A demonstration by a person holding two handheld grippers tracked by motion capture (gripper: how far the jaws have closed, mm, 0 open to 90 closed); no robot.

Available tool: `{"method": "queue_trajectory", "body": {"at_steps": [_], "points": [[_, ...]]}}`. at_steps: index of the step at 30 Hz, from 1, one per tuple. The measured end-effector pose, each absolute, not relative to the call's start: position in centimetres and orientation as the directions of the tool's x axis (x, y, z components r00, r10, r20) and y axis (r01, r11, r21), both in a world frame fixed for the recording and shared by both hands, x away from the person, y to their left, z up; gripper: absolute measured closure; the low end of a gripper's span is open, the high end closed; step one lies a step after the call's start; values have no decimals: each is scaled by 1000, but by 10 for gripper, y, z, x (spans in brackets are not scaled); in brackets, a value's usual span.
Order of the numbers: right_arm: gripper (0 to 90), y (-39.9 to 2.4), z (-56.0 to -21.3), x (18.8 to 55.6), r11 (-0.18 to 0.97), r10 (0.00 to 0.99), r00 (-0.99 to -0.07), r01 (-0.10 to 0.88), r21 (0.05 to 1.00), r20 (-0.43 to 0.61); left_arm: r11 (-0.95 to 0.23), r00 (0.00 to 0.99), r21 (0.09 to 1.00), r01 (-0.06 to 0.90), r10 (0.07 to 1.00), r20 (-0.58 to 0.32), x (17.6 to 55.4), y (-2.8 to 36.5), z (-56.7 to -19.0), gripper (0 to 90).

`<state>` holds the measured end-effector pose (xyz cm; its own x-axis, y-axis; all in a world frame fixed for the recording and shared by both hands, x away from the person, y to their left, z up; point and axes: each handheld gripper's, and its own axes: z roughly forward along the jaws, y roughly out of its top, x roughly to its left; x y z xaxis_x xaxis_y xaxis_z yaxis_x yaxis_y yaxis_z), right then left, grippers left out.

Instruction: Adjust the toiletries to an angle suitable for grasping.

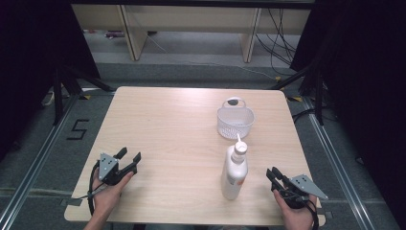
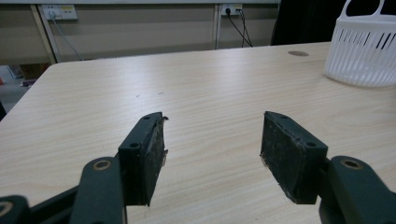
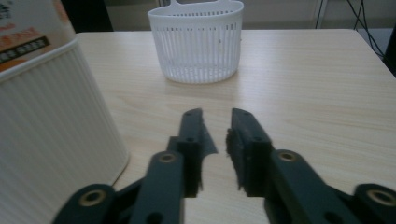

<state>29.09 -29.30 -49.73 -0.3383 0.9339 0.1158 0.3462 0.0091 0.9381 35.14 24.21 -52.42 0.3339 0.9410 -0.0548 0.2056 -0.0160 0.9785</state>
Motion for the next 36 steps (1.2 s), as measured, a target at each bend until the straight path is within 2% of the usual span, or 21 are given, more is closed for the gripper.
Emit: {"method": "queue_trajectory", "body": {"at_steps": [2,4,10,12,13,16,19,21,28,36], "points": [[855,-289,-494,286,16,934,-339,343,939,108,-17,336,980,200,941,-52,351,242,-525,390],[898,-287,-491,282,22,932,-348,331,943,101,-17,334,979,201,941,-52,351,243,-525,391],[900,-277,-487,269,67,917,-394,319,945,68,-15,333,980,199,941,-53,351,243,-525,404],[900,-275,-487,267,57,907,-411,335,940,92,-18,333,979,204,942,-52,351,243,-525,413],[900,-271,-487,266,81,901,-429,314,946,65,-21,332,978,207,942,-50,352,244,-524,416],[900,-266,-486,263,69,886,-452,352,934,105,-4,319,973,229,945,-71,351,246,-524,427],[900,-262,-487,263,110,885,-460,347,932,66,4,319,974,226,945,-78,352,245,-524,428],[900,-259,-488,263,100,879,-469,349,932,82,-1,321,974,225,944,-73,352,245,-524,428],[900,-239,-483,253,147,843,-535,325,934,54,-4,321,974,225,945,-70,352,244,-524,431],[900,-213,-480,240,182,804,-591,348,920,65,-11,327,975,221,943,-64,352,244,-524,433]]}}
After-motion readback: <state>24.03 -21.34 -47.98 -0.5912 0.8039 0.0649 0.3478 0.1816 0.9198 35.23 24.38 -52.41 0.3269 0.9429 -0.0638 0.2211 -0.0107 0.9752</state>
